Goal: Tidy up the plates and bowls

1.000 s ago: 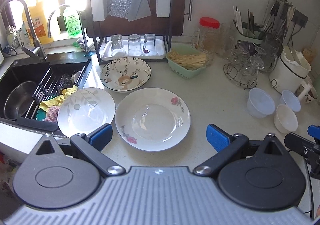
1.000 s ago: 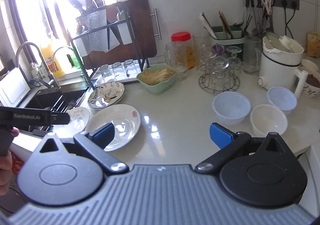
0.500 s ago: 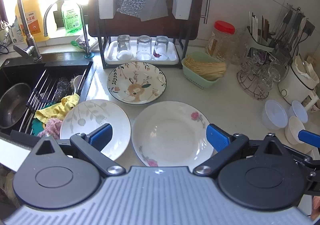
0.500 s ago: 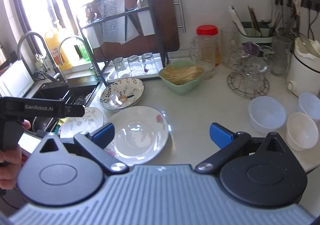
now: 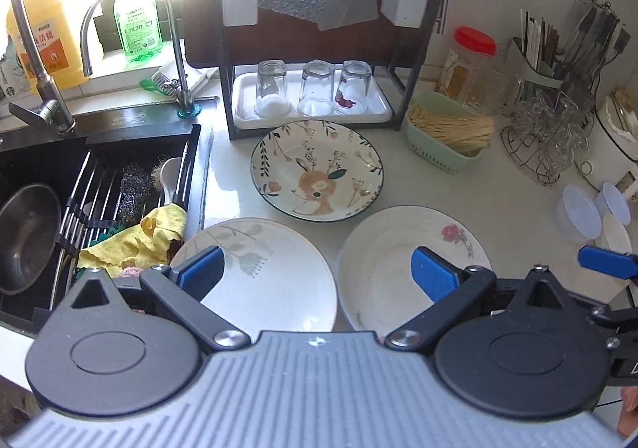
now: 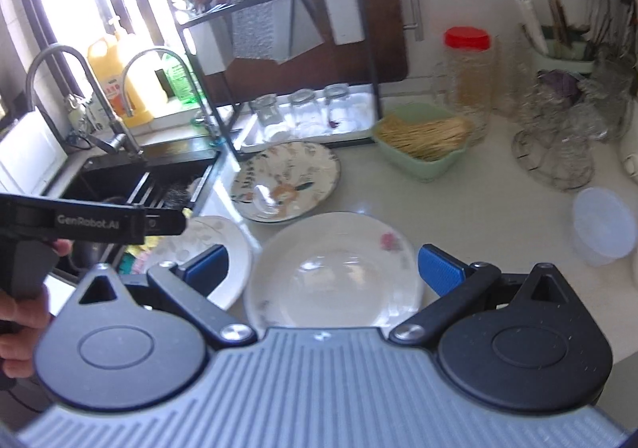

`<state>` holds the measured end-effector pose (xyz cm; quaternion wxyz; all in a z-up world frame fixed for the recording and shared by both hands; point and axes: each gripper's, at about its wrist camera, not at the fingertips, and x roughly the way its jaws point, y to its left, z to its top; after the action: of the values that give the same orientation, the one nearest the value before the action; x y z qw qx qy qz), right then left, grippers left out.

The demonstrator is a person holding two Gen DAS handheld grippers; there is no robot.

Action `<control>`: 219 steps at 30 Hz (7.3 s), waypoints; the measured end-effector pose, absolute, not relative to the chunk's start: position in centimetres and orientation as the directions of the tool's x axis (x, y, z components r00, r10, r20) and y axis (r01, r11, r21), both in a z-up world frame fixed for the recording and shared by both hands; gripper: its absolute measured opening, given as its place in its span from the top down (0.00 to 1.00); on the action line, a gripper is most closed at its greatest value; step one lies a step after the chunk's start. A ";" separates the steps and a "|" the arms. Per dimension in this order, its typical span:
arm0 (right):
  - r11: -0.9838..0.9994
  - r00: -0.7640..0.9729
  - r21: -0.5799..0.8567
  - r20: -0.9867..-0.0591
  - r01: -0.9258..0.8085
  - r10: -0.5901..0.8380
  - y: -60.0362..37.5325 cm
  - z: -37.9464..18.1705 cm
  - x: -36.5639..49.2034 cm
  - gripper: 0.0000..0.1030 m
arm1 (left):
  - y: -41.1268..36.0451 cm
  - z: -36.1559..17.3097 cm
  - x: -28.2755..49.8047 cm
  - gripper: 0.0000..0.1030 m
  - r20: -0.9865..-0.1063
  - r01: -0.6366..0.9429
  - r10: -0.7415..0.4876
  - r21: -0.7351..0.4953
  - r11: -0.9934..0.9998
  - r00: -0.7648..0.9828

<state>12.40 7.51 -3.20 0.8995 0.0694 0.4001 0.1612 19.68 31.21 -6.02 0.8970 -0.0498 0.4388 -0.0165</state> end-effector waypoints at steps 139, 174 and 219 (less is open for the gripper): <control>0.794 0.407 0.588 -0.770 0.156 0.490 0.4 -16.1 18.8 0.80 | 27.1 -15.8 35.9 0.81 -0.911 0.155 -0.301 -0.266 0.951 0.283; 0.849 0.399 0.522 -0.798 0.085 0.451 1.4 -16.3 20.4 0.80 | 28.1 -18.5 36.1 0.75 -0.955 0.018 -0.238 -0.239 0.971 0.177; 0.932 0.722 0.352 -0.622 -0.088 0.303 -1.4 -3.8 17.4 0.80 | 25.1 -6.1 30.0 0.73 -0.800 0.030 -0.206 -0.230 0.973 0.563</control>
<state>17.40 -1.37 -3.76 0.9156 0.1506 0.3572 0.1068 30.04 25.10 -6.10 0.8789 -0.0956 0.4624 -0.0672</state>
